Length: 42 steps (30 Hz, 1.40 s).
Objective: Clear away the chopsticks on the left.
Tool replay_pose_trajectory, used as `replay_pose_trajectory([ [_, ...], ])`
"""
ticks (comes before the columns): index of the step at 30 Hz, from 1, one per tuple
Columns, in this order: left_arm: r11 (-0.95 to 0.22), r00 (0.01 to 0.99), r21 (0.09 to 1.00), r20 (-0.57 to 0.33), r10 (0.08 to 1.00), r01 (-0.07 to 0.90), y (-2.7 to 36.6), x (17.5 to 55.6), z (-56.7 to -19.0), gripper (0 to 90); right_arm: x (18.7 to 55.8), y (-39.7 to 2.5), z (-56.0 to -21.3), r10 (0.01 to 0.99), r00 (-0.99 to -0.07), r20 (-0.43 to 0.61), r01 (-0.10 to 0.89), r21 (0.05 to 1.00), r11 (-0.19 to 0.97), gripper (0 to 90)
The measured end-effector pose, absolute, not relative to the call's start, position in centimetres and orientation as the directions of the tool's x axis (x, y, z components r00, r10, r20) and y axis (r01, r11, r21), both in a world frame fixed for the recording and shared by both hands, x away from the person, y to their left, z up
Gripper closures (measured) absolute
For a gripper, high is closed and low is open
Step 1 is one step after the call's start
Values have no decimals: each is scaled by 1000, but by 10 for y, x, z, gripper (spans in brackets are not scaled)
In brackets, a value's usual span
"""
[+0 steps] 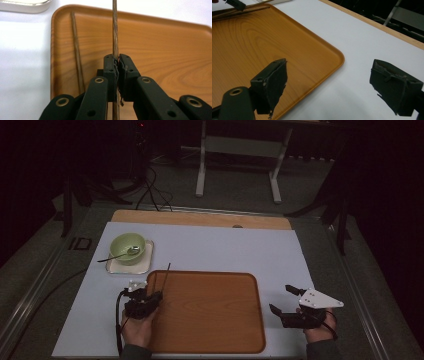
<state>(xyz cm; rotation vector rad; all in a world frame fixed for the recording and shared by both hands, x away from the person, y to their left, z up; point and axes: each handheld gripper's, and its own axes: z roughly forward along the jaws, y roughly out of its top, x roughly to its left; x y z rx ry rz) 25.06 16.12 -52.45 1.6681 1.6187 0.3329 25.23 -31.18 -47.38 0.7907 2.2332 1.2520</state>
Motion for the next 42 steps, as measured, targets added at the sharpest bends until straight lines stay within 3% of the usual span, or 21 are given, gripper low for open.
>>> replay_pose_trajectory([
  [11,72,139,659,-262,955,749,160,240,-532,846,252,-311,-473,671,-733,-110,257,869,423,141],
  [28,80,125,664,-256,958,744,166,235,-532,801,252,-312,-473,673,-732,-109,257,870,421,141],
  [42,147,121,696,-321,939,703,183,231,-513,736,252,-312,-473,673,-731,-112,255,870,422,141],
])
